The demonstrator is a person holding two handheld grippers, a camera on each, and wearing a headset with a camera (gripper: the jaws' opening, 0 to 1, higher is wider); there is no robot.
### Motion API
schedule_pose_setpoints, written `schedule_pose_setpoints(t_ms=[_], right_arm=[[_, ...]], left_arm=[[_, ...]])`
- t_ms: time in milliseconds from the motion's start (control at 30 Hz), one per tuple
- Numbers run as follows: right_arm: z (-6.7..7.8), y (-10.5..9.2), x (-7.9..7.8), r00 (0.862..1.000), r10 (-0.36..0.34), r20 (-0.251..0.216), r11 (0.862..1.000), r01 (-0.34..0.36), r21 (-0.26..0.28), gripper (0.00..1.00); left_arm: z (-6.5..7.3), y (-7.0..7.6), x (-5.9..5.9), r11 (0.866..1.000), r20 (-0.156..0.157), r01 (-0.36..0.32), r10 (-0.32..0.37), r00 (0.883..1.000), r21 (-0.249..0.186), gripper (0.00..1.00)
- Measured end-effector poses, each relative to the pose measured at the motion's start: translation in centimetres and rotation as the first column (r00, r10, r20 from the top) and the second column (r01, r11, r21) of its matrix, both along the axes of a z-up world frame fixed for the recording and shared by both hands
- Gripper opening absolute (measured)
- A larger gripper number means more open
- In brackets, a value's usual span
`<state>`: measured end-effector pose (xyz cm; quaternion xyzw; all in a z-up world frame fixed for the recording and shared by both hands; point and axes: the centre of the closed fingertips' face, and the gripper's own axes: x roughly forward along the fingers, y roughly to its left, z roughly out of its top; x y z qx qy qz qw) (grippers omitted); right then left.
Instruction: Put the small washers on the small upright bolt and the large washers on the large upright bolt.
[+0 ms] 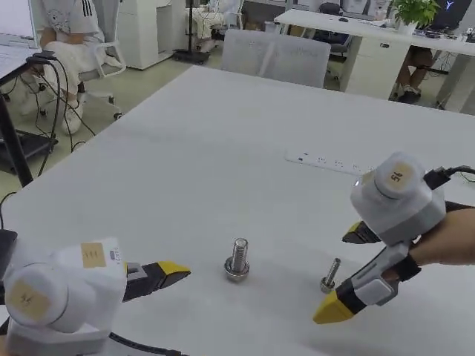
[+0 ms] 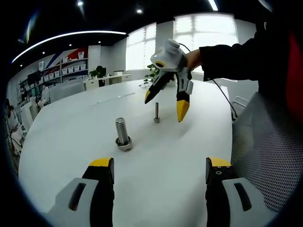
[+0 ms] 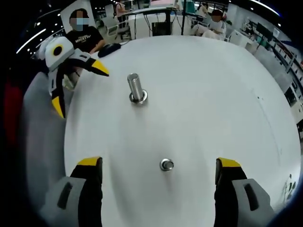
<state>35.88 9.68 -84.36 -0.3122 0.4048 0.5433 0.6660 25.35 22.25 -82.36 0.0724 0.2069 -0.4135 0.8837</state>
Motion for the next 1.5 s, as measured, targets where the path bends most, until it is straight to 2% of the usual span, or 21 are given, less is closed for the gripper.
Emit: schedule_pose_setpoints(t_ms=[333, 533, 700, 833, 867, 1000, 1200, 1433, 1500], right_arm=[[0.4, -1.1, -0.6, 0.997, -0.063, 0.033, 0.994, 0.060, 0.093, 1.00], [0.2, -2.1, -1.6, 0.995, -0.096, 0.037, 0.986, 0.090, 0.141, 1.00], [0.1, -2.7, -3.1, 0.993, -0.109, 0.050, 0.977, 0.097, 0.191, 1.00], [0.2, -2.7, -4.4, 0.991, -0.128, 0.044, 0.962, 0.113, 0.250, 1.00], [0.4, -2.6, -4.6, 0.990, -0.130, 0.058, 0.955, 0.109, 0.275, 1.00], [0.7, -2.6, -5.7, 0.988, -0.145, 0.049, 0.934, 0.121, 0.336, 1.00], [0.7, -2.5, -7.6, 0.989, -0.140, 0.040, 0.915, 0.114, 0.386, 1.00], [0.9, -2.2, -9.0, 0.988, -0.147, 0.051, 0.901, 0.112, 0.418, 1.00], [1.1, -2.1, -8.8, 0.983, -0.173, 0.056, 0.888, 0.132, 0.441, 1.00]], left_arm=[[0.1, -0.1, 0.4, 1.000, -0.006, 0.017, -0.017, 1.000, 0.001, 0.79], [0.0, -0.3, 0.6, 0.999, -0.012, 0.033, -0.033, 0.999, 0.005, 0.79], [0.1, -0.3, 0.6, 0.999, -0.015, 0.039, -0.039, 0.999, 0.008, 0.79], [0.2, -0.5, 0.7, 0.999, -0.015, 0.050, -0.050, 0.999, 0.013, 0.79], [0.2, -0.6, 0.7, 0.999, -0.013, 0.053, -0.053, 0.999, 0.014, 0.79], [0.2, -0.6, 0.6, 0.998, -0.016, 0.058, -0.058, 0.998, 0.015, 0.79], [0.1, -0.8, 0.5, 0.998, -0.023, 0.063, -0.062, 0.998, 0.020, 0.80], [0.0, -0.6, 0.4, 0.998, -0.026, 0.060, -0.060, 0.998, 0.022, 0.80], [0.0, -0.6, 0.3, 0.998, -0.029, 0.060, -0.059, 0.998, 0.020, 0.80]])
